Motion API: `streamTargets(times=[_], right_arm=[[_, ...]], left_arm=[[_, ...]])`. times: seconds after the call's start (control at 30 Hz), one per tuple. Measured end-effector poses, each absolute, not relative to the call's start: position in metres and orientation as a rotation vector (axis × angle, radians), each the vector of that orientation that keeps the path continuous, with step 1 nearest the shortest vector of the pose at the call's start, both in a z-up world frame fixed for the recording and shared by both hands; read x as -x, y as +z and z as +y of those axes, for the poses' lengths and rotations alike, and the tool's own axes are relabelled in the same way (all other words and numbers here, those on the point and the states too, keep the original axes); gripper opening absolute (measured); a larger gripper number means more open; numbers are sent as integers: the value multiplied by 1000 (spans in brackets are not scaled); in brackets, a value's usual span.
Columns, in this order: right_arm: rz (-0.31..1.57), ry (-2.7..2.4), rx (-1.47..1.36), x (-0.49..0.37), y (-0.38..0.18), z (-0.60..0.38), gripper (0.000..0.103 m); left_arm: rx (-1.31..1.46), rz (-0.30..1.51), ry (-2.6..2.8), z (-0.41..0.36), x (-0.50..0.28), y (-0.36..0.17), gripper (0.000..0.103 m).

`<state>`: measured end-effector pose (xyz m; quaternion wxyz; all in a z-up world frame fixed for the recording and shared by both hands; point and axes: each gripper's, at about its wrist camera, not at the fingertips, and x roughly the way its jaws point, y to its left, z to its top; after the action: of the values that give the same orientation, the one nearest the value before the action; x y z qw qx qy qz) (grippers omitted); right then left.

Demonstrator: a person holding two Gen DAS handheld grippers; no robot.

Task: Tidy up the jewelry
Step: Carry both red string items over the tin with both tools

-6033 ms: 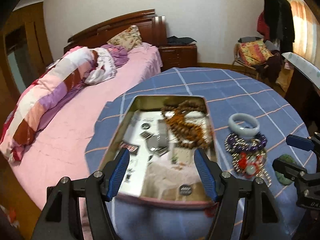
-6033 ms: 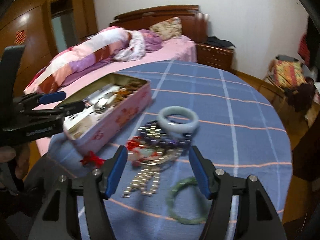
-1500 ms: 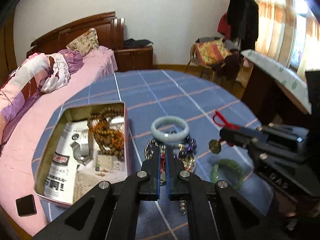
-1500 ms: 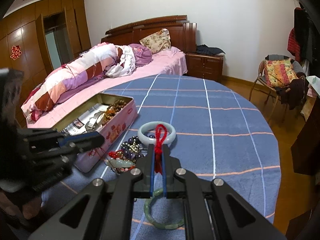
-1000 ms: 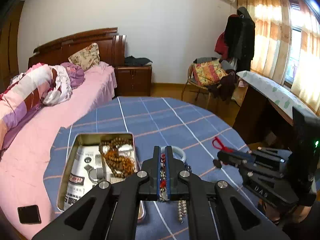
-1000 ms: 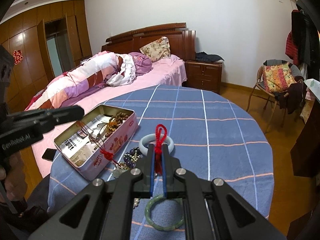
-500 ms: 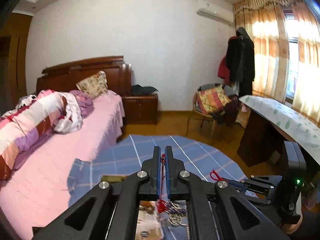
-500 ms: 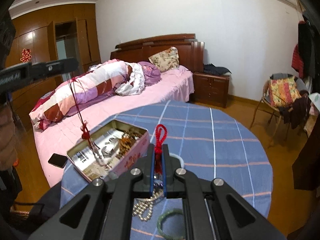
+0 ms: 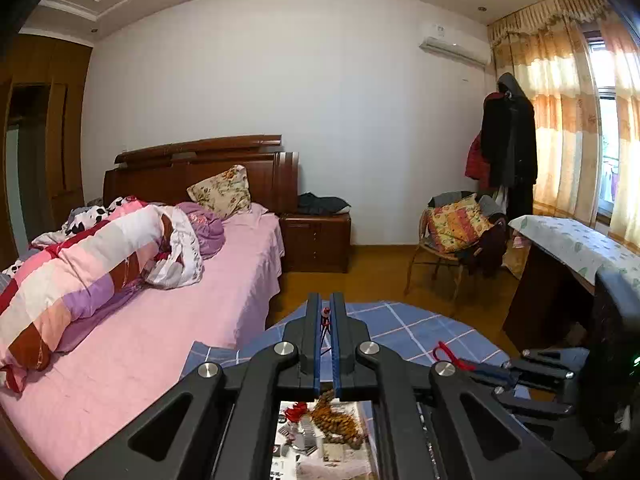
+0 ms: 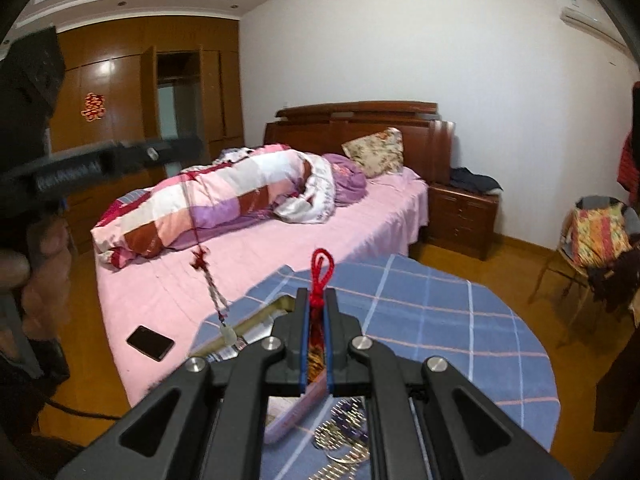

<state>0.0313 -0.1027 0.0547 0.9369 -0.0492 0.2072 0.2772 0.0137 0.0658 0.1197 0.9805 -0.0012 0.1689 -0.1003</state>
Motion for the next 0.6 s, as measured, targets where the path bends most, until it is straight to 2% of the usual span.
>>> streamTargets(times=[0.6], right_arm=[[522, 708, 79, -46, 29, -53, 8]], left_arm=[[14, 442, -148, 95, -14, 75, 3]])
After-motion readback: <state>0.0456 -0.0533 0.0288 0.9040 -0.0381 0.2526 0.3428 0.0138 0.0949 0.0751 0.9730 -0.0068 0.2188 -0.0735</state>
